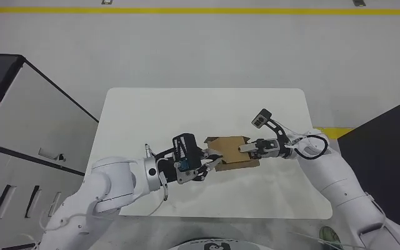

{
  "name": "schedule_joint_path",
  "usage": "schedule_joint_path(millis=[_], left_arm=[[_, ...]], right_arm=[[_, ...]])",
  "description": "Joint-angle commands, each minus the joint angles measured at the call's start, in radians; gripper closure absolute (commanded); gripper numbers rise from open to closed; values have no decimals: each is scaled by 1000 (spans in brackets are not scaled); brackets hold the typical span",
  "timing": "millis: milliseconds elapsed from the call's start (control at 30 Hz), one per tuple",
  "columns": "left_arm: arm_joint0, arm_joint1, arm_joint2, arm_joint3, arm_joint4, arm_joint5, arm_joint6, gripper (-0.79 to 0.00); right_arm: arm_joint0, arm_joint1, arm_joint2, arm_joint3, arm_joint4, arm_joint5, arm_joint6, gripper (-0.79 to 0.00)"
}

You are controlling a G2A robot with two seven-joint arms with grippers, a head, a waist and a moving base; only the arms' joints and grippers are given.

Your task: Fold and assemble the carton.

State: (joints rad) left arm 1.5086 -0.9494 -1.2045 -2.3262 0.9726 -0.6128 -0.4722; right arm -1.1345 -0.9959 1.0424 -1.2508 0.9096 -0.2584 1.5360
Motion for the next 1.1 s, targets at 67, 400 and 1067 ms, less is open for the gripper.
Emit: schedule_joint_path(millis=[67, 400, 1067], left_arm=[[54, 8, -40, -10, -1, -19, -2, 0], [70, 8, -12, 25, 11, -18, 5, 0], [18, 0, 53, 62, -8, -14, -4, 0]], right_arm=[[0, -4, 9, 17, 57, 6, 0, 0], [3, -8, -1, 5, 109, -1, 0, 0], [-35, 27, 0, -93, 112, -26, 0, 0]])
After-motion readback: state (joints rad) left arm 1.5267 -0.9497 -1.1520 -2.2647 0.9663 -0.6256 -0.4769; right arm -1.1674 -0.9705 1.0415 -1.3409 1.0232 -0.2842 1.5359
